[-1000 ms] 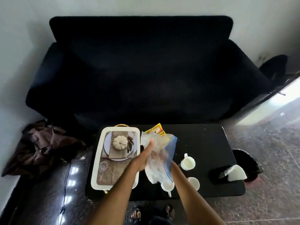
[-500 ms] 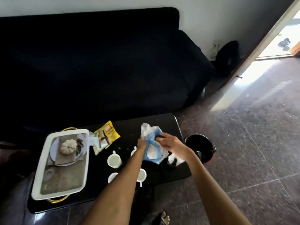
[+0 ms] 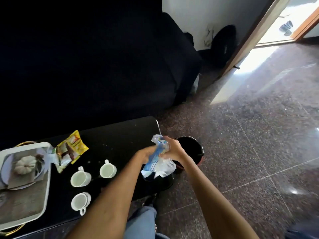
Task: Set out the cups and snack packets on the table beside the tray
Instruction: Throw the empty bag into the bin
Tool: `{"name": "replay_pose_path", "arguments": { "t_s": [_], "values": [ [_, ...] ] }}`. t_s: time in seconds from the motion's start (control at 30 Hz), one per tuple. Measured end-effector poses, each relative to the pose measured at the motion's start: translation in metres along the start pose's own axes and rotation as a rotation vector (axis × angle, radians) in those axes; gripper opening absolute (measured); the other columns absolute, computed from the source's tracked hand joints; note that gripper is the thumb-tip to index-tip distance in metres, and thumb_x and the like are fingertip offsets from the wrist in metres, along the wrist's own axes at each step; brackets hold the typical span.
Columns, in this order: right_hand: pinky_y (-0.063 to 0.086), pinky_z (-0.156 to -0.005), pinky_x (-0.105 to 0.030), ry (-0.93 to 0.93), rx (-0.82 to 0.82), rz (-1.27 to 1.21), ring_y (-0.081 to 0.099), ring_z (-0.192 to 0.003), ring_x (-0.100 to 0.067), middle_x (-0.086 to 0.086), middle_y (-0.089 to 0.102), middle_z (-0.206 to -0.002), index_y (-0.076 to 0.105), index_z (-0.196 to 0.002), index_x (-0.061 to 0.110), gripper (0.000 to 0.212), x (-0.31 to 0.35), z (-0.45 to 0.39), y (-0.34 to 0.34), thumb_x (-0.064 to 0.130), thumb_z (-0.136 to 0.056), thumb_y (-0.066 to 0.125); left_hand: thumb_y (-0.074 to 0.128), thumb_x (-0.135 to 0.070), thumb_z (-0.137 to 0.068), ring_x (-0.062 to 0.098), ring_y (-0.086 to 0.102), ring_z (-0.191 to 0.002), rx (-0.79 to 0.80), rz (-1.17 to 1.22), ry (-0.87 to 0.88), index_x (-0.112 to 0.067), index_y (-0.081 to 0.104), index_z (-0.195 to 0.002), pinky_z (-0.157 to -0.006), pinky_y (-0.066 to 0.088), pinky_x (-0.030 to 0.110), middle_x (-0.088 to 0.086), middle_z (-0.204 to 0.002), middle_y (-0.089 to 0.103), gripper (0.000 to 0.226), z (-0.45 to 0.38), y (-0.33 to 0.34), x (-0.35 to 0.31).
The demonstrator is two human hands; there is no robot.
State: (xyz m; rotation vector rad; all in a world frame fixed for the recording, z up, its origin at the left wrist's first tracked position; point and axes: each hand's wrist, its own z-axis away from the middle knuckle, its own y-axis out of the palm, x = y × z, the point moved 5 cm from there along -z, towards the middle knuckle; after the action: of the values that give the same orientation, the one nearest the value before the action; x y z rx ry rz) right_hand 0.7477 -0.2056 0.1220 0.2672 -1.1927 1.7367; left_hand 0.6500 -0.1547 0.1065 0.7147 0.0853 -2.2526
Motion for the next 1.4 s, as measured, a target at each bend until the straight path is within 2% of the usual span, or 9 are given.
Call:
{"name": "replay_pose_path", "arguments": {
  "t_s": [0.1,0.2,0.33,0.57,0.7,0.83,1.03,1.23,1.4],
  "values": [
    [0.048,-0.082,-0.033,0.075,-0.144,0.032,0.066,-0.097,-0.029,-0.013,0.072,-0.1,0.065,-0.111,0.011,0.039,-0.038,-0.012,-0.023,0.019,-0.074,0.073,0.047,-0.031,-0.097,0.015,0.051,-0.07,0.038,-0.198,-0.1,-0.009,0.057,-0.099,-0.074,0.042,0.029,0.01,-0.089,0.056,0.025,-0.03,0.03,-0.008],
    [0.047,-0.079,-0.035,0.155,-0.252,0.052,0.065,-0.096,-0.033,-0.014,0.071,-0.098,0.064,-0.101,0.008,0.022,-0.072,-0.03,-0.048,0.007,-0.079,0.06,0.052,-0.032,-0.094,0.014,0.054,-0.083,-0.09,-0.254,0.016,-0.01,0.055,-0.11,-0.067,0.044,0.018,0.008,-0.103,0.056,0.027,-0.061,0.057,-0.029],
    [0.045,-0.073,-0.04,0.264,-0.45,0.01,0.062,-0.09,-0.037,-0.017,0.067,-0.095,0.057,-0.089,0.003,0.021,-0.124,-0.057,-0.077,-0.009,-0.073,0.048,0.053,-0.025,-0.094,0.009,0.049,-0.08,-0.2,-0.215,0.07,-0.017,0.048,-0.104,-0.054,0.035,0.017,-0.004,-0.084,0.05,0.013,-0.107,0.076,-0.045],
    [0.045,-0.076,-0.042,0.364,-0.612,-0.077,0.059,-0.091,-0.041,-0.023,0.057,-0.109,0.055,-0.102,-0.002,0.027,-0.248,-0.135,-0.098,-0.014,-0.078,0.047,0.039,-0.012,-0.093,0.025,0.058,-0.102,-0.471,-0.397,-0.072,-0.018,0.059,-0.075,-0.086,0.043,0.029,0.009,-0.097,0.059,0.027,-0.235,0.063,-0.011],
    [0.045,-0.079,-0.039,0.242,-0.553,-0.085,0.059,-0.098,-0.04,-0.019,0.046,-0.128,0.049,-0.113,-0.001,0.038,-0.299,-0.188,-0.077,-0.011,-0.077,0.052,0.04,-0.012,-0.095,0.028,0.057,-0.118,-0.55,-0.418,-0.144,-0.013,0.063,-0.114,-0.098,0.045,0.033,0.01,-0.127,0.062,0.03,-0.307,0.077,0.03],
    [0.051,-0.071,-0.043,0.098,-0.361,0.035,0.058,-0.104,-0.042,-0.019,0.029,-0.147,0.043,-0.129,0.008,0.052,-0.344,-0.238,-0.024,-0.006,-0.079,0.054,0.043,-0.01,-0.093,0.03,0.06,-0.112,-0.676,-0.459,-0.182,-0.014,0.062,-0.112,-0.089,0.049,0.036,0.011,-0.12,0.065,0.027,-0.367,0.085,0.069],
    [0.045,-0.101,-0.046,0.124,0.383,0.469,0.003,-0.147,-0.038,-0.021,-0.007,-0.158,0.0,-0.151,0.029,0.086,-0.425,-0.248,0.082,0.008,-0.089,0.056,0.045,0.002,-0.09,0.036,0.061,-0.111,-0.632,-0.353,-0.172,0.0,0.063,-0.11,-0.095,0.048,0.038,0.021,-0.117,0.066,0.027,-0.42,0.099,0.105],
    [0.049,-0.095,-0.041,0.137,0.368,0.433,0.047,-0.124,-0.034,-0.016,0.047,-0.135,0.047,-0.131,0.011,0.042,-0.396,-0.231,0.047,0.013,-0.089,0.052,0.049,-0.009,-0.091,0.027,0.063,-0.109,-0.6,-0.353,-0.169,-0.009,0.067,-0.107,-0.09,0.049,0.031,0.011,-0.116,0.069,0.024,-0.392,0.114,0.086],
    [0.049,-0.085,-0.042,0.053,0.203,0.292,0.056,-0.112,-0.034,-0.015,0.058,-0.121,0.056,-0.119,0.008,0.031,-0.298,-0.199,-0.012,0.012,-0.091,0.043,0.046,-0.006,-0.09,0.025,0.064,-0.106,-0.63,-0.338,-0.092,-0.01,0.069,-0.104,-0.084,0.048,0.026,0.01,-0.113,0.071,0.027,-0.317,0.124,0.029]
  ]
}}
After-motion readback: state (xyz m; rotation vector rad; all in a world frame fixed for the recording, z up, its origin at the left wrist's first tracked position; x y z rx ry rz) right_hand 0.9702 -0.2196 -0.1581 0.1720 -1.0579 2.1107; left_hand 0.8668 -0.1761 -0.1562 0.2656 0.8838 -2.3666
